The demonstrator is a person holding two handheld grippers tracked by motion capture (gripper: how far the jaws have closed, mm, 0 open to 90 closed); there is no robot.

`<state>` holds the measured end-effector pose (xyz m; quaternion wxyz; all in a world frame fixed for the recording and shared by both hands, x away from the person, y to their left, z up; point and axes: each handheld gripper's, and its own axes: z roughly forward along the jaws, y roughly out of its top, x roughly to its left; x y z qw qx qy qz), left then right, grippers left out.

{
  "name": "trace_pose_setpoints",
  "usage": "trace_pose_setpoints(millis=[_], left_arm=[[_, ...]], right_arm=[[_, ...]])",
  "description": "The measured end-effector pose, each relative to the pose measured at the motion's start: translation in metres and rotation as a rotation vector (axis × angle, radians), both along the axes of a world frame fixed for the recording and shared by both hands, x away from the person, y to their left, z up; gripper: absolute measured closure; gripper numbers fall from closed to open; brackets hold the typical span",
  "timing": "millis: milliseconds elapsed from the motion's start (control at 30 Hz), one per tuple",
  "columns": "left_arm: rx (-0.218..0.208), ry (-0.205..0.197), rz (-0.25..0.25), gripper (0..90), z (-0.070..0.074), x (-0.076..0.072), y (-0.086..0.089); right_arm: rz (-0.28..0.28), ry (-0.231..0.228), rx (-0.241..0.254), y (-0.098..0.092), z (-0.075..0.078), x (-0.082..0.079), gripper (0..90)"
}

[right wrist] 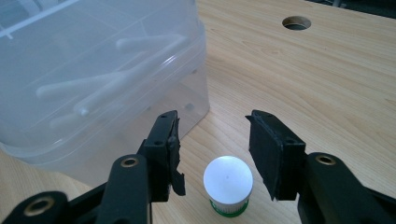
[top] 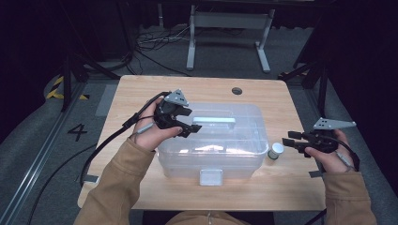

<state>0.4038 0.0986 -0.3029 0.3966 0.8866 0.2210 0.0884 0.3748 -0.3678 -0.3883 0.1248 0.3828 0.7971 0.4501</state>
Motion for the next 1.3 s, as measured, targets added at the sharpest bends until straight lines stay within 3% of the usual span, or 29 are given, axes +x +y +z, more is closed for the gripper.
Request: trace_pose_setpoints(millis=[300,533,633,767,1133,1300], left_arm=[[0.040,-0.008,-0.032,45.8,-0.006,0.004,-0.014],[0.046,-0.015,-0.080,68.6,-0.003,0.006,-0.020],[0.089,-0.033,-0.085,69.9,0.000,0.006,-0.022],[0.126,-0.021,-0.092,70.6,0.005,0.007,-0.024],[0.133,-0.020,-0.066,70.7,0.019,0.020,-0.025],[0.122,0.004,-0.058,70.5,0.026,0.031,-0.024]], right_arm=[[0.001,-0.008,-0.003,0.001,0.003,-0.006,54.8],[0.005,-0.017,-0.007,-0.001,0.005,-0.014,57.9],[0.004,-0.006,-0.011,-0.001,0.005,-0.019,59.8],[0.009,0.005,-0.001,-0.001,0.005,-0.023,60.6],[0.018,0.011,0.012,0.002,0.008,-0.030,62.6],[0.031,0.013,0.021,0.005,0.010,-0.033,69.6]])
